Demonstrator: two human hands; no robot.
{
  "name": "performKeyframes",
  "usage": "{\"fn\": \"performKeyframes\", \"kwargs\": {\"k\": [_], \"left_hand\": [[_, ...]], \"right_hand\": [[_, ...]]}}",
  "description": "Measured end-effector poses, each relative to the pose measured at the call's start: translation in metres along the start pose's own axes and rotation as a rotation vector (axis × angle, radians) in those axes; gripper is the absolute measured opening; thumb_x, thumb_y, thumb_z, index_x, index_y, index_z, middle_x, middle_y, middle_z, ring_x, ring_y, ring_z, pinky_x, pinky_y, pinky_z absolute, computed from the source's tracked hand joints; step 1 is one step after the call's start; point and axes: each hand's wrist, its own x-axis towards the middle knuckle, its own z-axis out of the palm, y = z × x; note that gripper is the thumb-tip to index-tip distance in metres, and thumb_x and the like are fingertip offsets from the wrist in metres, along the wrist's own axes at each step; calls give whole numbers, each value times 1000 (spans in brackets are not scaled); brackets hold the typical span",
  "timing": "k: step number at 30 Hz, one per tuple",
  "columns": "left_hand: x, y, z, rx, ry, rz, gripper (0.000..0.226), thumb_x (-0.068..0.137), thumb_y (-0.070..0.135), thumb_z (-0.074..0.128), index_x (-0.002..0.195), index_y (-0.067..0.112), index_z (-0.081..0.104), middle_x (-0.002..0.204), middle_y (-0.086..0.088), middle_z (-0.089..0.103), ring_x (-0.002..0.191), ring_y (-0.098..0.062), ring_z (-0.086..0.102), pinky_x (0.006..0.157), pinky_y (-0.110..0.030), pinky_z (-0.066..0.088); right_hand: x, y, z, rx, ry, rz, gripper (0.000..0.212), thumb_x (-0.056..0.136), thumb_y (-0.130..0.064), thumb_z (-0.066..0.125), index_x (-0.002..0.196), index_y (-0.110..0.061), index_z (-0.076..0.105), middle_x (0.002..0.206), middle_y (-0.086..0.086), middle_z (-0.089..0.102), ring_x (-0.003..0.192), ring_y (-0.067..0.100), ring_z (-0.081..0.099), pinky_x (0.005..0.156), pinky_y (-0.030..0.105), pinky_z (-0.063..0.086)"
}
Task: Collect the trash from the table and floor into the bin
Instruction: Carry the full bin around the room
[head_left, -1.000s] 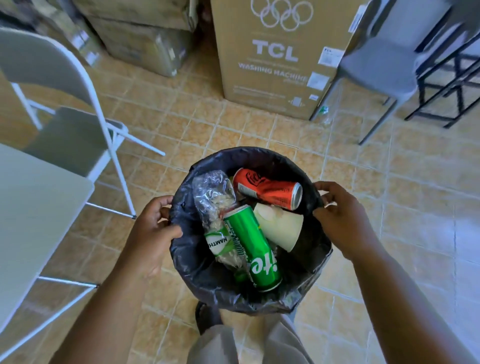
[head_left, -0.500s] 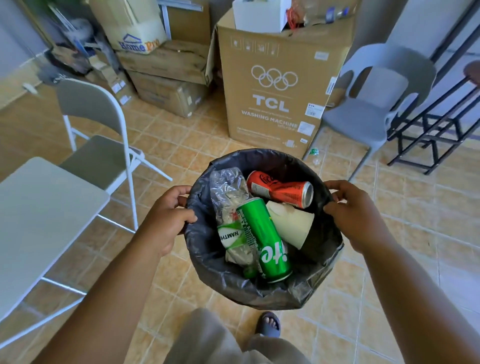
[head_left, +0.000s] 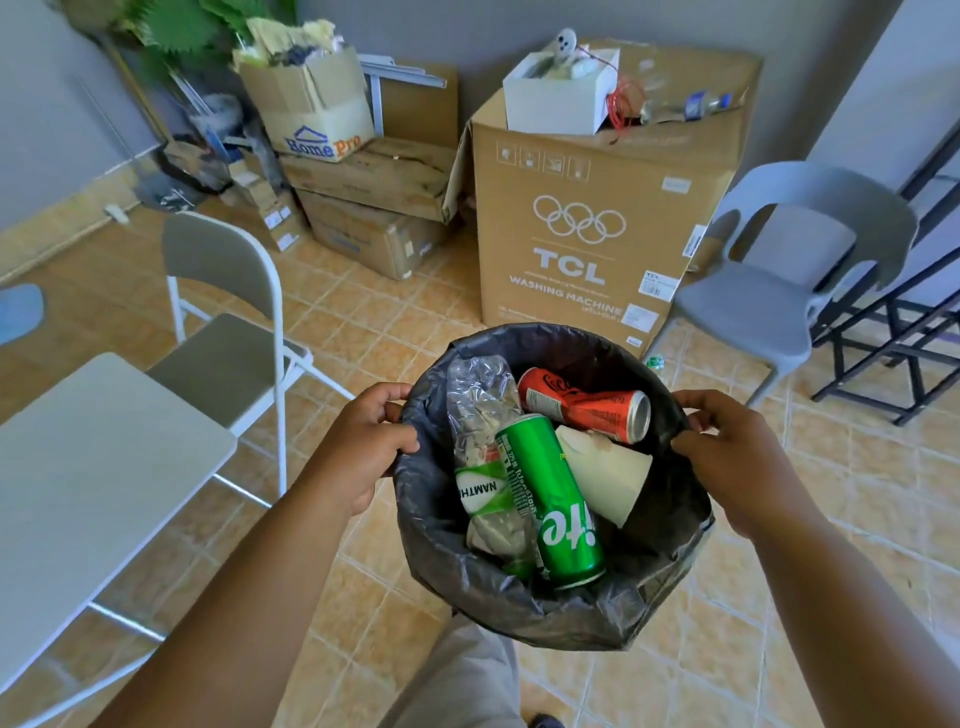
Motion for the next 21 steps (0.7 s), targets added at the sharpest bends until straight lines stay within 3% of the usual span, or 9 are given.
{"fn": "performKeyframes", "kwargs": {"k": [7,14,21], "left_hand": [[94,44,-8,-26,-23,-8,56,70,-18,50,103,24,66,90,-12,60,75,-25,59,57,-32,47],[192,89,-33,-37,-28,3,56,71,-19,47,101,25,66,90,-13,57,76,-27,57,62,-35,45],[271,128,-62,-54,25,41,56,69,-16,50,99,27,68,91,-11,58,77,-24,58,59,-32,46]], "right_hand": [[83,-48,24,-23,18,0,45,81,0,56,89,-43,64,85,-3,64,72,29,67,60,45,57],[171,-106,71,-106,59,-4,44,77,-7,56,90,-49,61,91,-9,64,85,25,63,73,47,57],[257,-148,114,-72,11,-32,42,77,-6,55,101,-40,64,82,-7,60,76,24,61,59,34,48]]}}
